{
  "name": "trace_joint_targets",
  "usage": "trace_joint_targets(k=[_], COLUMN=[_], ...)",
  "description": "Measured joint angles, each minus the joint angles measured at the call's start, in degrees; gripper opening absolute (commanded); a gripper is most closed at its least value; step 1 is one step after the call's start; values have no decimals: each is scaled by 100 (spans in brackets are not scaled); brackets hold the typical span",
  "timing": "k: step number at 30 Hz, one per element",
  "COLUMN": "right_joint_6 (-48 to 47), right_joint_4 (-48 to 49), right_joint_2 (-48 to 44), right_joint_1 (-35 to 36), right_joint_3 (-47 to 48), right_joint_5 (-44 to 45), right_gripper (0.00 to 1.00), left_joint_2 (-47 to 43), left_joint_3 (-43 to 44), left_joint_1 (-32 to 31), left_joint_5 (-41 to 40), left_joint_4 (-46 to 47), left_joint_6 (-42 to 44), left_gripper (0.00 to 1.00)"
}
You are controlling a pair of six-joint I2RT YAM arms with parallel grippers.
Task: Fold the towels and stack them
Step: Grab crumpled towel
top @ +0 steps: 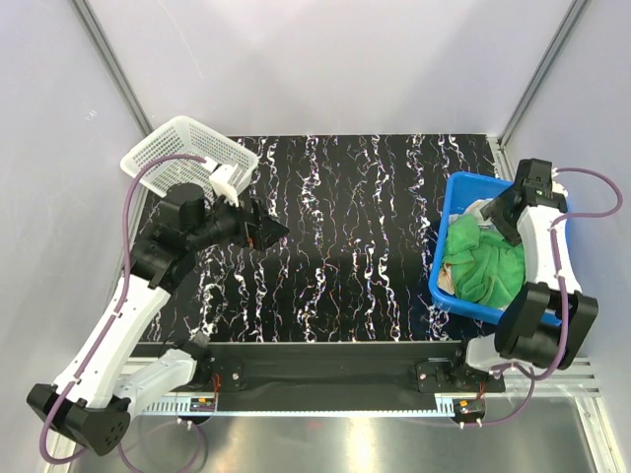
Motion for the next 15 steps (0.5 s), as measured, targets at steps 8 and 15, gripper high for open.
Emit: trace_joint_targets(k=[8, 15], right_joint_6=[424, 629], right_joint_4=[627, 994], right_joint_2=[337, 892], right_joint_1=[-188, -256], right_joint_3=[-452, -459], right_joint_5=[13, 22], right_gripper=[70, 17], left_joint_2=[4, 66], left_joint_3=[-195, -195], left_joint_1=[0, 0], left_joint_5=[-90, -188], left_joint_4=[-13, -20], left_joint_6=[2, 9], left_gripper=[99, 99])
